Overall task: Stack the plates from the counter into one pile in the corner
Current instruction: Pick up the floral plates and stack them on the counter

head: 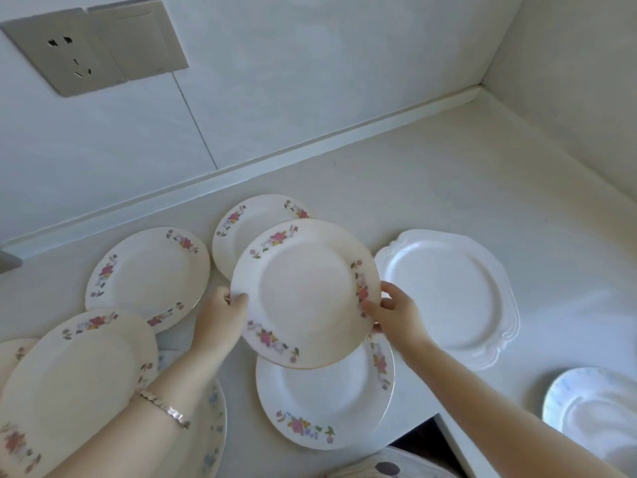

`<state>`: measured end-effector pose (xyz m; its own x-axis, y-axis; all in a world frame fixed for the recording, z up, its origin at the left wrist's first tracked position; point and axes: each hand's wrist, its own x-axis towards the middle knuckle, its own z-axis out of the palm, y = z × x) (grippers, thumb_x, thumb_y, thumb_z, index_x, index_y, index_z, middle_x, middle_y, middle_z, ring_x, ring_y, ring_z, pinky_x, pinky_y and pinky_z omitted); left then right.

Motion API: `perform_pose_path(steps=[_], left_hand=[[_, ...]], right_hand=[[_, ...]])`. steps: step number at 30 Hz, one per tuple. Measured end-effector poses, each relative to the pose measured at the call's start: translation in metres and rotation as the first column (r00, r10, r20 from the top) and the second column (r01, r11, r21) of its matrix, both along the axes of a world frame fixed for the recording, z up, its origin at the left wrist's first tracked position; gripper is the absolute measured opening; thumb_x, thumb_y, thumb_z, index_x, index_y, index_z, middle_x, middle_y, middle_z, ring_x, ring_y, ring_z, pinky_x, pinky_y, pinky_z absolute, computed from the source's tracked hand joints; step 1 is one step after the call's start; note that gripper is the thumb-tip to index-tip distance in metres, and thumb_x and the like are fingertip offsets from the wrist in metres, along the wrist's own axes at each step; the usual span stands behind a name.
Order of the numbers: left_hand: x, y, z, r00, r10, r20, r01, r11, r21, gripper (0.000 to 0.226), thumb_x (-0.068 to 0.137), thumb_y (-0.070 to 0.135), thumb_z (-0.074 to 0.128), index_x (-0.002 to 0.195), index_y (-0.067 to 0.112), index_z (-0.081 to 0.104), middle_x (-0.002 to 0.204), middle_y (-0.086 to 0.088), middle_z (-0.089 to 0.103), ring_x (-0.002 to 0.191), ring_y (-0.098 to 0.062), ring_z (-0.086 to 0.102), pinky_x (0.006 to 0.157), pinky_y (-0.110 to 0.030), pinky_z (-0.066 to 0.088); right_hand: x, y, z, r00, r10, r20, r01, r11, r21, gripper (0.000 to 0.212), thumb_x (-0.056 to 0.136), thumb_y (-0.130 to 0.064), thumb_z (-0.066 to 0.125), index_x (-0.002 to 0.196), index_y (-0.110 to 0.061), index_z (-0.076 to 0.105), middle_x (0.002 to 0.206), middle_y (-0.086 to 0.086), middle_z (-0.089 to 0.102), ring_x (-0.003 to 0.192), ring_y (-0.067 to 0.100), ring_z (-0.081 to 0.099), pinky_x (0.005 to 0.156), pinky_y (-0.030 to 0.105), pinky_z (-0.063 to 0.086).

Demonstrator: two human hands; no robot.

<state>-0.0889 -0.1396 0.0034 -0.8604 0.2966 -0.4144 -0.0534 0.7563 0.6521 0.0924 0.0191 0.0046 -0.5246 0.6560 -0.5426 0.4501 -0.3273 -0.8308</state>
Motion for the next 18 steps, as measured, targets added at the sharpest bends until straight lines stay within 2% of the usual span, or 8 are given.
perform_pose_path(steps=[2,4,6,8,10,13,15,18], left_hand=[[0.015,0.03,0.005,0.993,-0.112,-0.03,0.114,0.993,0.038,0.023,0.085,0.014,0.05,0.064,0.012,0.042,0.059,-0.001,0.043,0.055,-0.018,0.04,0.05,-0.029,0.026],[0.035,0.062,0.001,0.973,-0.232,0.0,0.231,0.972,0.042,0.016,0.083,0.014,0.053,0.068,0.008,0.051,0.061,-0.004,0.052,0.059,-0.022,0.049,0.055,-0.029,0.033],[0.057,0.094,-0.011,0.945,-0.321,0.07,0.318,0.947,0.049,0.008,0.081,0.013,0.053,0.074,0.009,0.055,0.067,-0.005,0.056,0.067,-0.022,0.054,0.061,-0.028,0.038],[0.08,0.123,-0.019,0.915,-0.386,0.12,0.384,0.922,0.043,0.007,0.081,0.013,0.051,0.075,0.013,0.053,0.068,-0.003,0.053,0.068,-0.022,0.05,0.057,-0.026,0.034],[0.1,0.145,-0.02,0.888,-0.437,0.14,0.435,0.899,0.05,0.014,0.081,0.011,0.047,0.067,0.013,0.045,0.066,-0.007,0.044,0.063,-0.021,0.04,0.053,-0.027,0.024],[0.116,0.16,-0.025,0.87,-0.466,0.163,0.46,0.885,0.074,0.03,0.078,0.005,0.041,0.055,0.019,0.028,0.06,-0.005,0.03,0.063,-0.019,0.029,0.057,-0.028,0.018],[0.12,0.162,-0.03,0.872,-0.462,0.162,0.457,0.887,0.069,0.025,0.08,0.004,0.04,0.061,0.021,0.035,0.068,-0.006,0.037,0.068,-0.018,0.034,0.062,-0.025,0.024],[0.121,0.159,-0.032,0.876,-0.463,0.134,0.462,0.886,0.041,0.021,0.087,0.006,0.041,0.096,0.018,0.057,0.085,-0.001,0.053,0.086,-0.022,0.052,0.074,-0.019,0.032]], right_hand=[[0.032,0.026,0.011,0.997,-0.072,-0.01,0.072,0.996,0.05,0.024,0.089,-0.004,0.053,0.107,-0.018,0.059,0.081,0.013,0.067,0.071,0.024,0.063,0.062,0.029,0.059],[0.067,0.049,0.014,0.985,-0.172,0.003,0.172,0.984,0.053,0.026,0.089,-0.002,0.053,0.108,-0.018,0.06,0.079,0.007,0.067,0.067,0.019,0.064,0.052,0.022,0.056],[0.098,0.066,0.01,0.953,-0.301,0.021,0.301,0.954,-0.003,0.026,0.087,0.0,0.056,0.107,-0.016,0.062,0.074,0.004,0.069,0.057,0.014,0.066,0.05,0.021,0.056],[0.126,0.076,0.003,0.9,-0.434,0.037,0.436,0.896,-0.086,0.028,0.084,0.003,0.059,0.107,-0.012,0.064,0.07,0.005,0.07,0.052,0.013,0.067,0.05,0.021,0.057],[0.146,0.081,-0.005,0.851,-0.523,0.056,0.525,0.837,-0.156,0.034,0.083,0.004,0.06,0.115,-0.007,0.063,0.078,0.011,0.068,0.06,0.02,0.066,0.049,0.02,0.057],[0.165,0.084,-0.015,0.788,-0.609,0.085,0.613,0.765,-0.199,0.042,0.082,0.006,0.06,0.123,-0.004,0.058,0.079,0.012,0.064,0.067,0.023,0.06,0.045,0.018,0.055],[0.171,0.085,-0.022,0.762,-0.639,0.104,0.645,0.738,-0.198,0.044,0.083,0.007,0.059,0.125,-0.004,0.057,0.076,0.011,0.062,0.066,0.022,0.059,0.044,0.018,0.054],[0.17,0.087,-0.029,0.756,-0.646,0.108,0.653,0.734,-0.187,0.043,0.082,0.006,0.059,0.124,-0.007,0.058,0.072,0.01,0.062,0.063,0.021,0.059,0.043,0.018,0.054]])
